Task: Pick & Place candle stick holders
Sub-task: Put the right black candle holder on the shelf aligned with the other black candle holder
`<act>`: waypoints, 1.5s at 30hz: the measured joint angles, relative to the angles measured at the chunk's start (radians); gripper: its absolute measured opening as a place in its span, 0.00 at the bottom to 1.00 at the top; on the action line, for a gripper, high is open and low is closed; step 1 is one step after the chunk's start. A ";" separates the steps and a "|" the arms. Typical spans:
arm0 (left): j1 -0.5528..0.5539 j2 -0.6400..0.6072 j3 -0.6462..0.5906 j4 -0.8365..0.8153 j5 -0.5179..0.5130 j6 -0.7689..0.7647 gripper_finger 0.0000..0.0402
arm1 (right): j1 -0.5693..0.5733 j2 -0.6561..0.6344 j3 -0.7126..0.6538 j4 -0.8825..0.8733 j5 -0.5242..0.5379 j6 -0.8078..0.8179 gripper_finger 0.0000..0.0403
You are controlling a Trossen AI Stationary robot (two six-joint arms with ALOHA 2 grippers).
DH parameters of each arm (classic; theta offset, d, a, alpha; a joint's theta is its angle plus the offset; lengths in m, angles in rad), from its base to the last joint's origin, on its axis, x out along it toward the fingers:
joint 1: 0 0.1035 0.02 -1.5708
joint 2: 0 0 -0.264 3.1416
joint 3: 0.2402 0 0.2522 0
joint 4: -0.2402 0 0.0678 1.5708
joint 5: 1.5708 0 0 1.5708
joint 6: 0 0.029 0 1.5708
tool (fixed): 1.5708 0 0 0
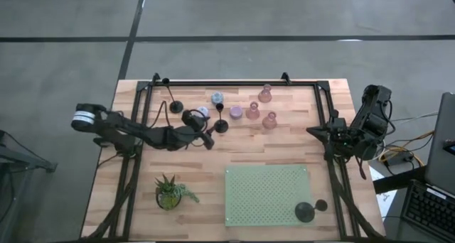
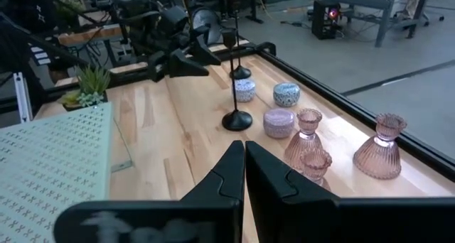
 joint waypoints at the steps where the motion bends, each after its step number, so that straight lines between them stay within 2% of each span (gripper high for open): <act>1: 0.004 0.007 0.000 0.005 -0.006 0.012 0.57 | 0.000 0.000 0.000 0.000 0.000 0.000 0.02; 10: 0.054 0.087 0.013 0.107 -0.014 0.051 0.57 | 0.000 0.000 0.000 0.001 0.000 0.000 0.02; 20: 0.092 0.190 0.154 0.101 -0.006 0.114 0.57 | 0.000 0.000 0.000 0.001 0.000 0.000 0.02; 27: 0.095 0.194 0.183 0.099 -0.019 0.142 0.54 | 0.000 0.000 0.000 0.001 0.000 0.000 0.02; 33: 0.110 0.190 0.183 0.097 -0.019 0.140 0.44 | 0.000 0.000 0.000 0.001 -0.001 0.000 0.02; 45: 0.124 0.190 0.183 0.095 0.019 0.153 0.16 | 0.000 0.000 0.000 0.001 -0.002 0.000 0.02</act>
